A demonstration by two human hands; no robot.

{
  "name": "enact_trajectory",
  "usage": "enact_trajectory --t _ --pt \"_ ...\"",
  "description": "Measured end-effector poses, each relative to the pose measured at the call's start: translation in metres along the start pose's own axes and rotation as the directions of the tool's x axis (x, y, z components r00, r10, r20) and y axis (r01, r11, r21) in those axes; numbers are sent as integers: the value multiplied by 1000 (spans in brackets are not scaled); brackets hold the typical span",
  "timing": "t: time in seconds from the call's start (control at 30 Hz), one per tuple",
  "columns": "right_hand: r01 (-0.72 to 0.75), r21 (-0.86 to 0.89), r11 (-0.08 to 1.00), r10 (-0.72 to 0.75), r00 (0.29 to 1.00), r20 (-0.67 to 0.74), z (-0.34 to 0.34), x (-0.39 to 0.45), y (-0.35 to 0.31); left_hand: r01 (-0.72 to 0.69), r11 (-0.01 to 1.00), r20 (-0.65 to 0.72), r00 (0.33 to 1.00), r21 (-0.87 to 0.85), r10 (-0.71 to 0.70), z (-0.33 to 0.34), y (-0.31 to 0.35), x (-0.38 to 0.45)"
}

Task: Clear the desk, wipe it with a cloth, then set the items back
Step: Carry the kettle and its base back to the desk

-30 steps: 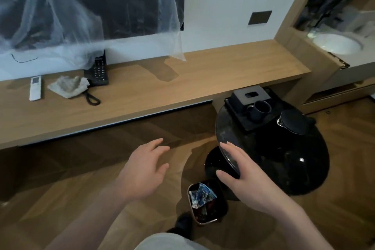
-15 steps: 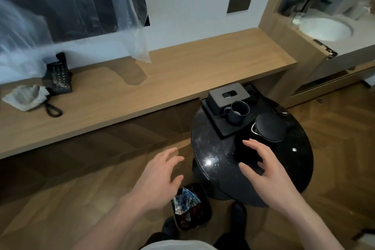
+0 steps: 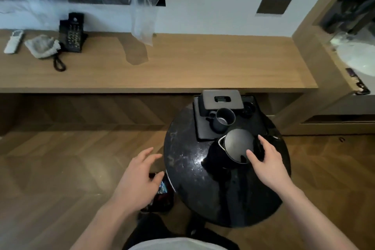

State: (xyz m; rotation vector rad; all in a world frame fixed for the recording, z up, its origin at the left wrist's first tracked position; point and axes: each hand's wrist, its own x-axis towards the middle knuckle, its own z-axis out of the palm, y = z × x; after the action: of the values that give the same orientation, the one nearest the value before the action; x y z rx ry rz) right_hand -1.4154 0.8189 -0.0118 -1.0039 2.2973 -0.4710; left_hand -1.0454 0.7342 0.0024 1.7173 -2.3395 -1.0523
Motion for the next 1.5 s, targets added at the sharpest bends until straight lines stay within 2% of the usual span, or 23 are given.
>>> enact_trajectory --t 0.1,0.27,0.47,0.63,0.77,0.9,0.97,1.07,1.17,1.27,1.37,1.5 --pt "14 -128 992 -10 999 32 4 14 7 9 1000 17 1000 -24 -8 22 12 -18" --pt "-34 -157 987 43 998 56 15 24 7 -13 1000 82 997 7 12 44 17 -37" --pt "-129 144 981 96 971 218 36 5 10 -34 997 131 990 -74 43 65 25 -55" --pt "-212 461 862 112 966 235 64 -17 6 43 986 214 977 -164 -7 82 34 -61" --pt "-242 532 812 72 945 319 75 -23 7 145 946 225 971 -290 -80 93 52 -56" --pt "-228 559 797 -18 917 399 75 -22 13 302 828 277 943 -473 -186 120 84 -31" --pt "-233 552 801 -25 907 420 70 -15 24 351 792 285 930 -499 -233 141 100 -15" --pt "-188 456 870 -26 906 423 59 1 53 394 742 308 915 -543 -261 169 123 0" --pt "-142 330 933 1 920 392 49 22 90 433 644 326 901 -631 -286 191 144 9" --pt "-87 178 980 19 934 357 43 46 118 443 554 286 892 -705 -351 203 160 15" --pt "-59 162 985 -6 927 376 39 65 125 464 474 313 877 -749 -364 210 170 18" --pt "-47 232 972 -67 887 458 40 71 109 454 511 303 885 -730 -353 223 180 21"
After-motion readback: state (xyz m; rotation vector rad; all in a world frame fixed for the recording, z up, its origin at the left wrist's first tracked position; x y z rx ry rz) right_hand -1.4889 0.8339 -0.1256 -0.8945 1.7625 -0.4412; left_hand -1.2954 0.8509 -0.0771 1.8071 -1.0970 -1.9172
